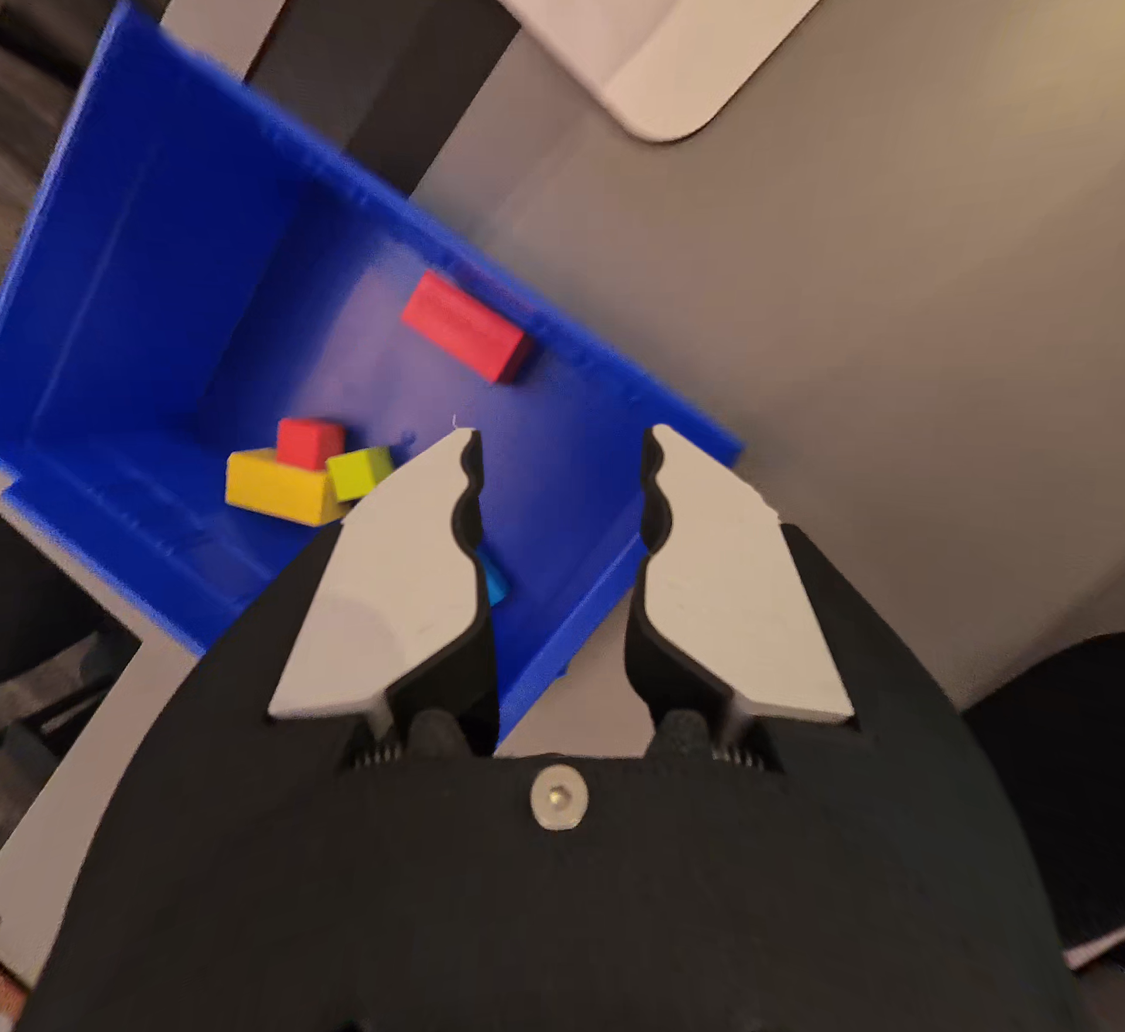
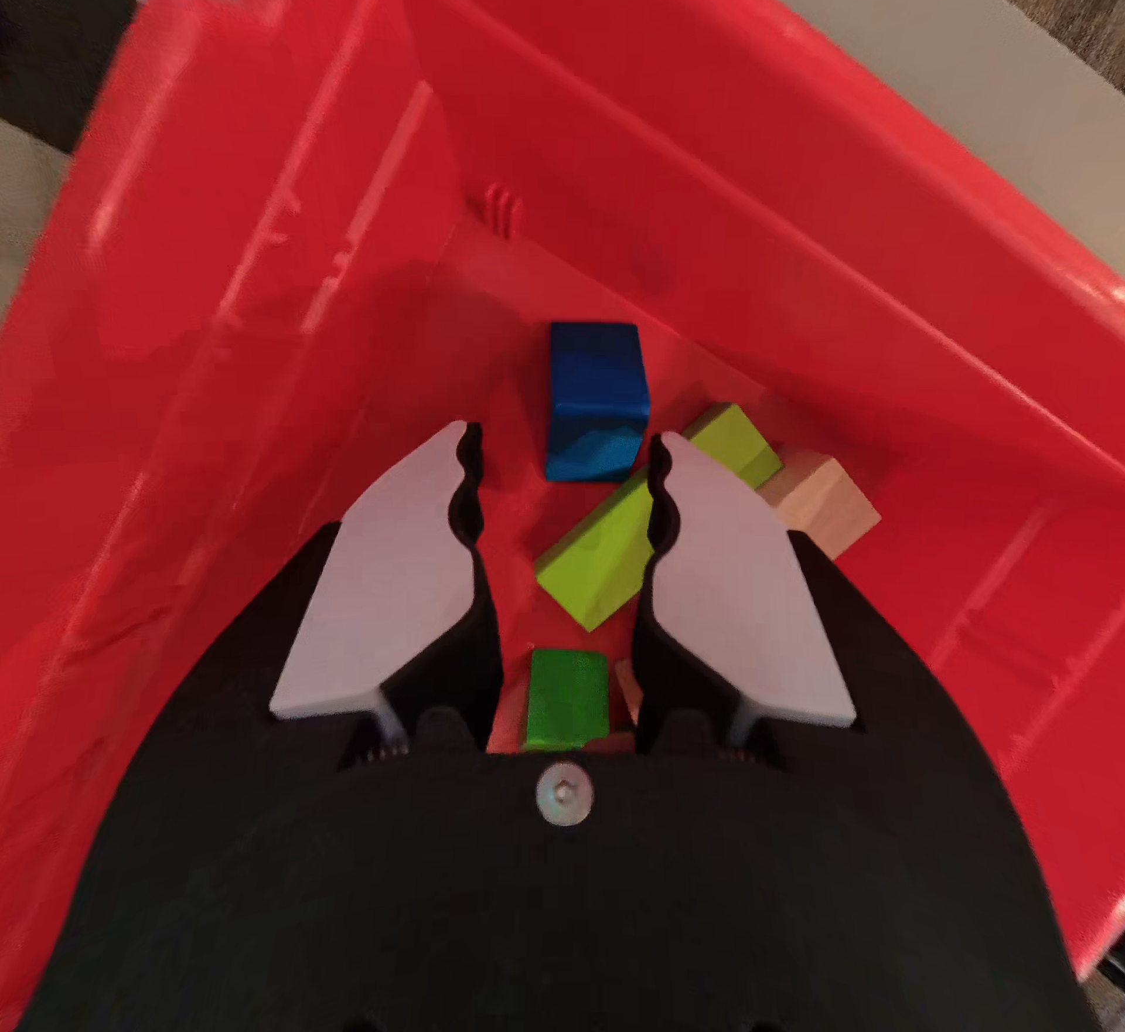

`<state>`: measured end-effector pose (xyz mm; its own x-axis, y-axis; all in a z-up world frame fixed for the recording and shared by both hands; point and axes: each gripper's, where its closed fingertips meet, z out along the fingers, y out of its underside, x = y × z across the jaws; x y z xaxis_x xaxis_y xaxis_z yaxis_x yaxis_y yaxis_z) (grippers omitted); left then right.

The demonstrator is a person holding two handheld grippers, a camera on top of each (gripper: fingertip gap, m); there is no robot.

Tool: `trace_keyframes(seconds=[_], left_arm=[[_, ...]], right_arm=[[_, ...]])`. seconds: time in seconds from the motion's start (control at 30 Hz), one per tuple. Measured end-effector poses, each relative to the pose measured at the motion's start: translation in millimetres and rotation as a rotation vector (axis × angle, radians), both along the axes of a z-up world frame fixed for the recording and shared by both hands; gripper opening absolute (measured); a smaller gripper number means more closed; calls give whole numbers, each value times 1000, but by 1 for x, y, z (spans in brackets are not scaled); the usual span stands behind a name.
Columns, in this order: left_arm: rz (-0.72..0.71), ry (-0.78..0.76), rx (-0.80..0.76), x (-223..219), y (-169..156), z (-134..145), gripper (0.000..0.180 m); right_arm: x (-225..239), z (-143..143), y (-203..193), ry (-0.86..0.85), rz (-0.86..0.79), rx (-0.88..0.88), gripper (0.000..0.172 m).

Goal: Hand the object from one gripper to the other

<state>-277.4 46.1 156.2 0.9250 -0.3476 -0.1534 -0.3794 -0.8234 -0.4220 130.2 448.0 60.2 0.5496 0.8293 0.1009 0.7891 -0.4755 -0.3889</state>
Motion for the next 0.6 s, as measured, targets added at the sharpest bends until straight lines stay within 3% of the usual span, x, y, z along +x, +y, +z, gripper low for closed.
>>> trace_keyframes(seconds=[0.03,0.27,0.43,0.6], left_arm=[[17,17,-18,-16,-3,-5,51],[-87,210,-324,-83,-31,-57,59],[192,98,-514,-98,-58,-87,59],[397,-12,-548,-95,-67,-118,59]], right_arm=[[1,5,-3,6,6,12,51],[10,28,-27,73,34,37,49],[12,39,-40,94,47,65,47],[7,46,-51,106,73,88,46]])
